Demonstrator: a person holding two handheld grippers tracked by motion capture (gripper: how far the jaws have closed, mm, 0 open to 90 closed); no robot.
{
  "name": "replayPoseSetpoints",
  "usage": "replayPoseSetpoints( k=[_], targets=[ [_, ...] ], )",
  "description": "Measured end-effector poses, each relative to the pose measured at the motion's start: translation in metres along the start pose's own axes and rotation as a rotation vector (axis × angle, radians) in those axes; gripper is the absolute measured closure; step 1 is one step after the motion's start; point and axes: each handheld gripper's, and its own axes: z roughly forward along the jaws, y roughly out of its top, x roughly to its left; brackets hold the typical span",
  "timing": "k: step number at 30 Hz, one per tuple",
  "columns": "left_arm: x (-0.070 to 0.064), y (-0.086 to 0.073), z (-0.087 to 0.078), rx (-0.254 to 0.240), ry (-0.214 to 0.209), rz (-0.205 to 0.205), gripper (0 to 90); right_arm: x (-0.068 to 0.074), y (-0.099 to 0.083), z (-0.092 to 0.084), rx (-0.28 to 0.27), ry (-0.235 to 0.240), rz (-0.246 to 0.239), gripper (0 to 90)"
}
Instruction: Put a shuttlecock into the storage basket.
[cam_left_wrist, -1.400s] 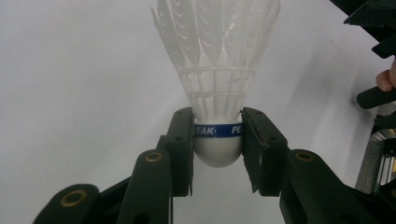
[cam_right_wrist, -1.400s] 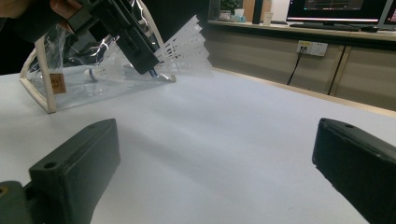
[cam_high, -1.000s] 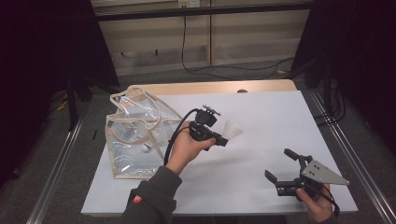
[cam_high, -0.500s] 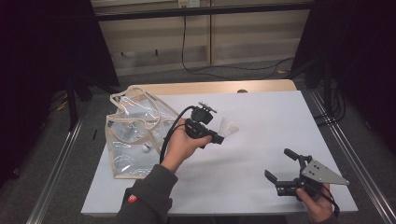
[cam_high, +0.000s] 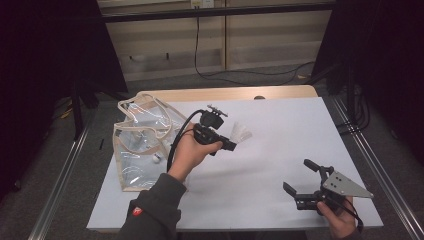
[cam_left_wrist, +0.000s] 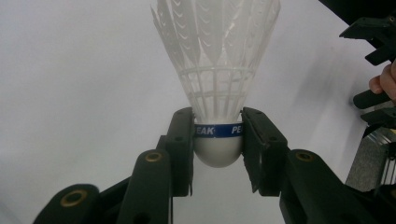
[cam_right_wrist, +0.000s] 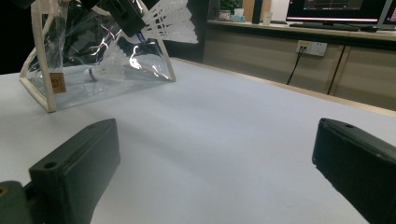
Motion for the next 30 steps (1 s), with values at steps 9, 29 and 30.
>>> replayPoseSetpoints(
  k=[9,29,30],
  targets=[
    [0.003,0.000,-0.008,0.001,0.012,-0.002,65.6,0.000,0.000,0.001,0.000,0.001,0.000,0.6],
    [0.008,0.005,-0.027,-0.013,0.017,-0.012,65.6,0.000,0.000,0.001,0.000,0.004,0.000,0.6],
    [0.009,0.005,-0.029,-0.014,0.016,-0.015,65.6,0.000,0.000,0.001,-0.002,0.003,-0.002,0.6]
  ],
)
